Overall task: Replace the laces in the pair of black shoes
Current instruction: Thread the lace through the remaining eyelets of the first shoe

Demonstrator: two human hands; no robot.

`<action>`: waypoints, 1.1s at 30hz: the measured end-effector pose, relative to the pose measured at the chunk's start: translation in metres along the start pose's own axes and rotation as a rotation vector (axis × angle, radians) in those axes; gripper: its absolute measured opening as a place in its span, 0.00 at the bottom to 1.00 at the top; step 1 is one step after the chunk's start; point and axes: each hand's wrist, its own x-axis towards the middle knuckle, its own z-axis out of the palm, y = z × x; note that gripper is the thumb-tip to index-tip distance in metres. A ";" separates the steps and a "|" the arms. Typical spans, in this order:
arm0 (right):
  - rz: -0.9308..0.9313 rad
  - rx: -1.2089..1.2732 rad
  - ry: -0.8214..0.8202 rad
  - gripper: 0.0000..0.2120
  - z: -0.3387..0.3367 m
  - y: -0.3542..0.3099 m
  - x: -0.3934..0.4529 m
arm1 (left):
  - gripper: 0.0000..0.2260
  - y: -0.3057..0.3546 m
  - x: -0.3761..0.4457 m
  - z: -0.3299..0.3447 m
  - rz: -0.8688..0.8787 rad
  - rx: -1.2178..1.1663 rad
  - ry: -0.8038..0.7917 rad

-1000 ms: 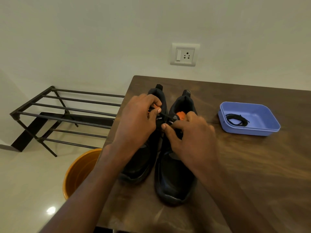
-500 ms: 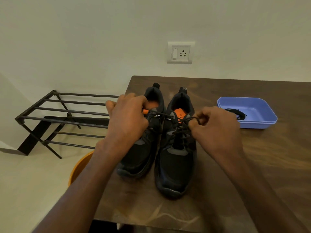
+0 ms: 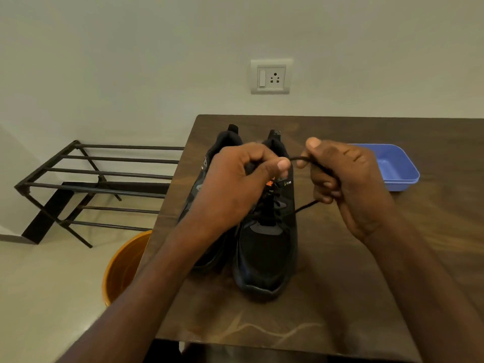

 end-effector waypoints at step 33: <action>-0.030 -0.131 0.239 0.06 0.024 0.037 0.011 | 0.04 -0.020 -0.003 0.003 -0.045 0.351 0.120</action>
